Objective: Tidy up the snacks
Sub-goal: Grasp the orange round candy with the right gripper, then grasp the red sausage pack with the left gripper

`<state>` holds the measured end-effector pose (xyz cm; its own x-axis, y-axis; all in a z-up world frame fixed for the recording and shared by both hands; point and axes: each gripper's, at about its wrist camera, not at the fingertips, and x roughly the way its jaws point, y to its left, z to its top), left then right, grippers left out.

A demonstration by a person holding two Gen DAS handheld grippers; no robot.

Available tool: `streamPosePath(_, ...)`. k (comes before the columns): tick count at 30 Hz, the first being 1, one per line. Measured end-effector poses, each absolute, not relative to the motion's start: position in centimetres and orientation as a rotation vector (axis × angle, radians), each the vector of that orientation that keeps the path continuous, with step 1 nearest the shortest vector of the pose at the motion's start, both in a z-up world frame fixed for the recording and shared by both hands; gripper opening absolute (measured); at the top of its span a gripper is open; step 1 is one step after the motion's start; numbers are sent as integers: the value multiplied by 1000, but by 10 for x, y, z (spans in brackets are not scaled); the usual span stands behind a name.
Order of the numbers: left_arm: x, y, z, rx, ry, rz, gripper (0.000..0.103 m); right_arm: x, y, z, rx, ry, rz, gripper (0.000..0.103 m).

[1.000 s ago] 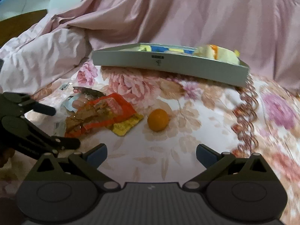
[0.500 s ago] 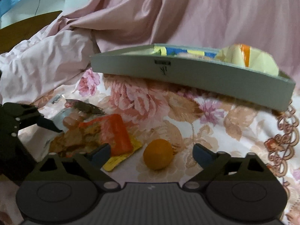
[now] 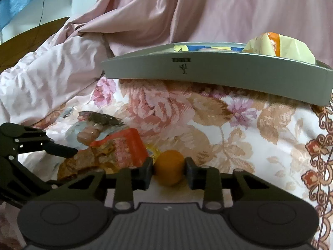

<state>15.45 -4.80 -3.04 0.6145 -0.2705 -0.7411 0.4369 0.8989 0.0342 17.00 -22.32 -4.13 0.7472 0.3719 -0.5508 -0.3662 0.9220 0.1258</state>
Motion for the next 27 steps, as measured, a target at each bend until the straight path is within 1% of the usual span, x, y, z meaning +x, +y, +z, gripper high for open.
streamPosePath(7,131,-41,-30,126,879,-380,71,139,-207,-39,-34,639,437,36)
streamPosePath(10,121,-40,-30,133,876,-373,71,122,-198,-41,-74,662,451,36)
streamPosePath(12,120,-39,-30,148,872,-375,73,111,-195,-40,-91,670,447,36)
streamPosePath(17,127,-39,-30,152,860,-384,81,88,-190,-33,-118,689,421,36)
streamPosePath(19,131,-38,-32,150,851,-385,83,83,-189,-33,-113,695,413,37)
streamPosePath(23,138,-37,-32,135,833,-392,88,83,-185,-38,-138,681,410,44)
streamPosePath(25,141,-38,-31,134,823,-389,90,86,-186,-40,-120,674,414,49)
streamPosePath(27,144,-38,-31,141,813,-385,91,88,-187,-43,-105,671,417,52)
